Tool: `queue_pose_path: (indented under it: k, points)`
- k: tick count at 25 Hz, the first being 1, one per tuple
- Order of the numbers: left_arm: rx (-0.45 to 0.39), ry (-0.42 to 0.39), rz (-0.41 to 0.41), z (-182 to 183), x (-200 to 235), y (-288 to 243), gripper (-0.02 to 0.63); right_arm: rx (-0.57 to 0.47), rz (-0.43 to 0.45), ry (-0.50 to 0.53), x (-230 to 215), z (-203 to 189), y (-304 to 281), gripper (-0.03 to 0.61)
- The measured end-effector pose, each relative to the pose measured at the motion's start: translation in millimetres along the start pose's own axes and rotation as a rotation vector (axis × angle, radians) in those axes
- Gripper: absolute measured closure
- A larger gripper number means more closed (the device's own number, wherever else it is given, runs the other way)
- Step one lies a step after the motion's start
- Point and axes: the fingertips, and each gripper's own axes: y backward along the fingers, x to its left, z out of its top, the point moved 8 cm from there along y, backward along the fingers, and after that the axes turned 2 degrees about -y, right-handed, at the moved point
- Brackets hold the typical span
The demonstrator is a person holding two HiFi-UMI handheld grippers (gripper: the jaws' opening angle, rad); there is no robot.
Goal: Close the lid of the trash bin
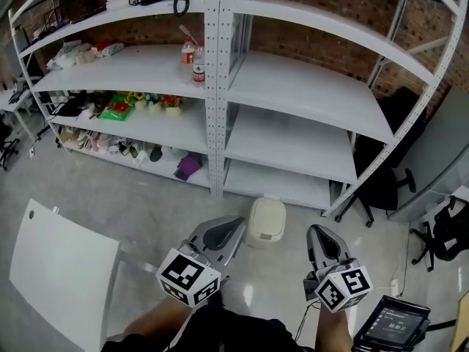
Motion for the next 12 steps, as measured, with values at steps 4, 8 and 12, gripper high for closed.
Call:
queue_pose_path:
  k: [4, 8, 12]
  points:
    - [0.005, -0.007, 0.025, -6, -58, 13, 0.623, -0.009, 0.048, 0.011, 0, -7, 58, 0.571]
    - [0.013, 0.006, 0.058, -12, -113, 21, 0.623, -0.022, 0.096, 0.023, -10, -11, 115, 0.570]
    - [0.058, -0.004, 0.085, -17, -156, 43, 0.623, -0.036, 0.112, -0.025, -13, -20, 157, 0.570]
